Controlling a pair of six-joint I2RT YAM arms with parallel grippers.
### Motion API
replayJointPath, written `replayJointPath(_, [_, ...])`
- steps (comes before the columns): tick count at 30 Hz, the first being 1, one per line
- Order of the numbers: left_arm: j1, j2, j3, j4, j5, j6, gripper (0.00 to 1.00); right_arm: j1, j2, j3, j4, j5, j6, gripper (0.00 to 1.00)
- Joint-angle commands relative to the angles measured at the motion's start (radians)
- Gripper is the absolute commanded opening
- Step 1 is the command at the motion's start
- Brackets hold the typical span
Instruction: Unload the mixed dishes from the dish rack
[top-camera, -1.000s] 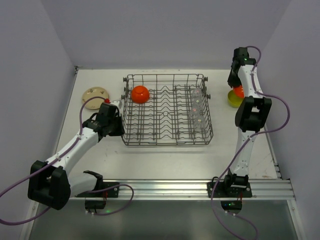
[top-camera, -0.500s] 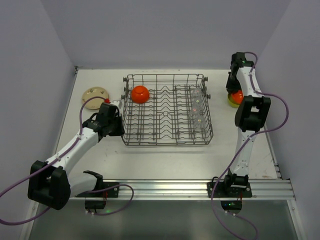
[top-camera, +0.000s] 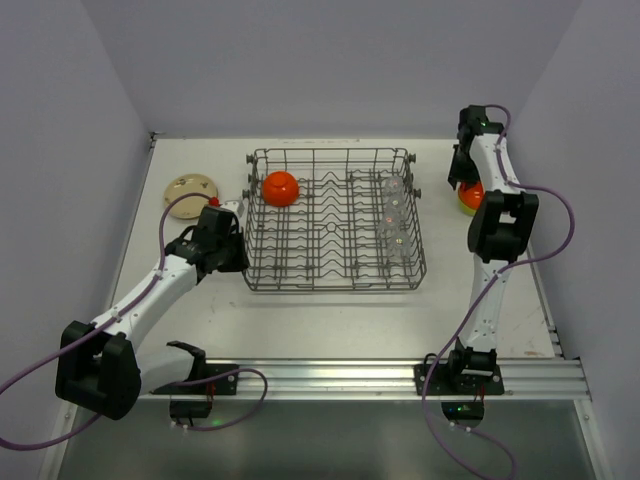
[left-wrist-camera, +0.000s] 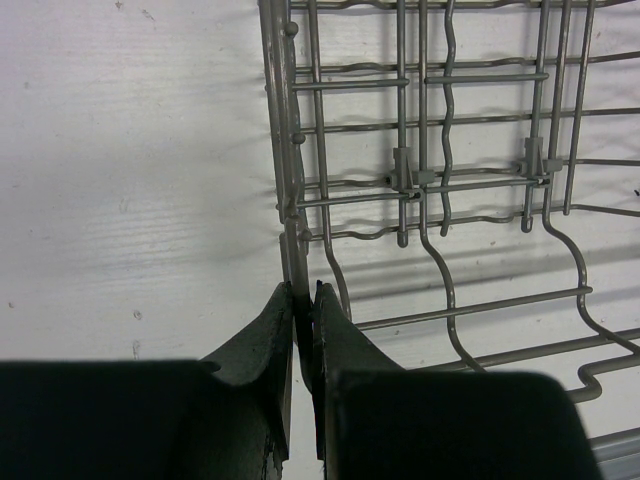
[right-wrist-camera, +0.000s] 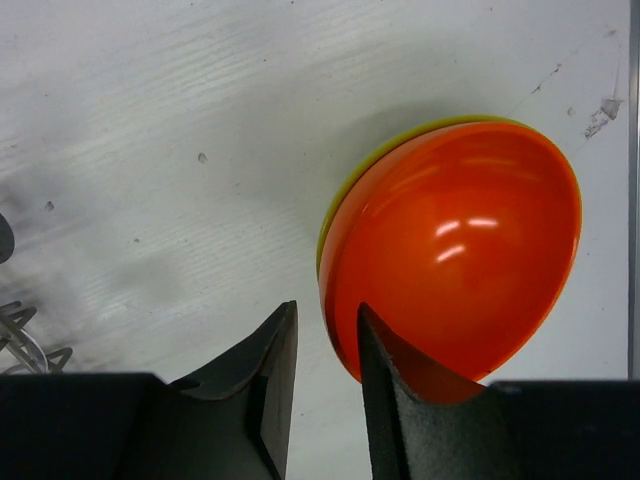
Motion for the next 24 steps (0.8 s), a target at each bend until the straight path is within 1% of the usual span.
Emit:
replayJointPath(1, [-0.004,-0.027,0.023,0.028,-0.001,-0.005,0.00,0.010,-0.030,0.049,-0.005,0.001,-0.007,0.33])
replayJointPath(4, [-0.004,-0.027,0.025,0.027,-0.001,-0.005,0.00,0.013,-0.061,0.053,-0.013,-0.006,0.004,0.34])
replayJointPath(7, [-0.004,-0.026,0.023,0.027,-0.004,-0.005,0.00,0.022,-0.128,0.053,-0.014,-0.008,0.013,0.34])
replayJointPath(11, [-0.002,-0.024,0.025,0.028,-0.001,-0.005,0.00,0.053,-0.234,0.046,-0.005,-0.025,0.033,0.36])
replayJointPath(12, [-0.004,-0.024,0.025,0.027,-0.001,-0.005,0.00,0.072,-0.286,0.033,0.018,-0.034,0.042,0.37])
replayJointPath(13, [-0.004,-0.024,0.023,0.027,0.001,-0.005,0.00,0.100,-0.317,-0.011,0.039,-0.079,0.045,0.38])
replayJointPath(14, [-0.002,-0.026,0.025,0.027,-0.001,-0.005,0.00,0.143,-0.351,-0.049,0.115,-0.133,0.045,0.41])
replayJointPath(15, [-0.004,-0.026,0.023,0.027,0.001,-0.005,0.00,0.166,-0.430,-0.156,0.172,-0.203,0.048,0.43])
replayJointPath(16, [-0.002,-0.026,0.025,0.027,-0.001,-0.005,0.00,0.190,-0.473,-0.227,0.237,-0.351,0.058,0.45])
replayJointPath(17, [-0.002,-0.026,0.023,0.027,0.001,-0.005,0.00,0.217,-0.515,-0.293,0.316,-0.414,0.073,0.47])
replayJointPath(18, [-0.004,-0.026,0.025,0.027,-0.001,-0.005,0.00,0.276,-0.550,-0.423,0.469,-0.458,0.109,0.49])
replayJointPath(19, [-0.002,-0.026,0.025,0.028,0.001,-0.005,0.00,0.305,-0.599,-0.483,0.547,-0.492,0.133,0.54])
replayJointPath(20, [-0.002,-0.024,0.023,0.027,0.001,-0.005,0.00,0.362,-0.615,-0.531,0.684,-0.540,0.162,0.61])
replayJointPath(21, [-0.002,-0.024,0.023,0.028,0.002,-0.005,0.00,0.388,-0.621,-0.607,0.752,-0.564,0.224,0.64])
replayJointPath(22, [-0.002,-0.024,0.023,0.028,0.002,-0.005,0.00,0.410,-0.613,-0.637,0.809,-0.593,0.260,0.69])
replayJointPath(23, [-0.002,-0.024,0.023,0.028,0.002,-0.003,0.00,0.450,-0.603,-0.655,0.902,-0.615,0.347,0.89])
replayJointPath(24, [-0.002,-0.024,0.023,0.028,0.001,-0.003,0.00,0.468,-0.589,-0.678,0.938,-0.612,0.387,0.99])
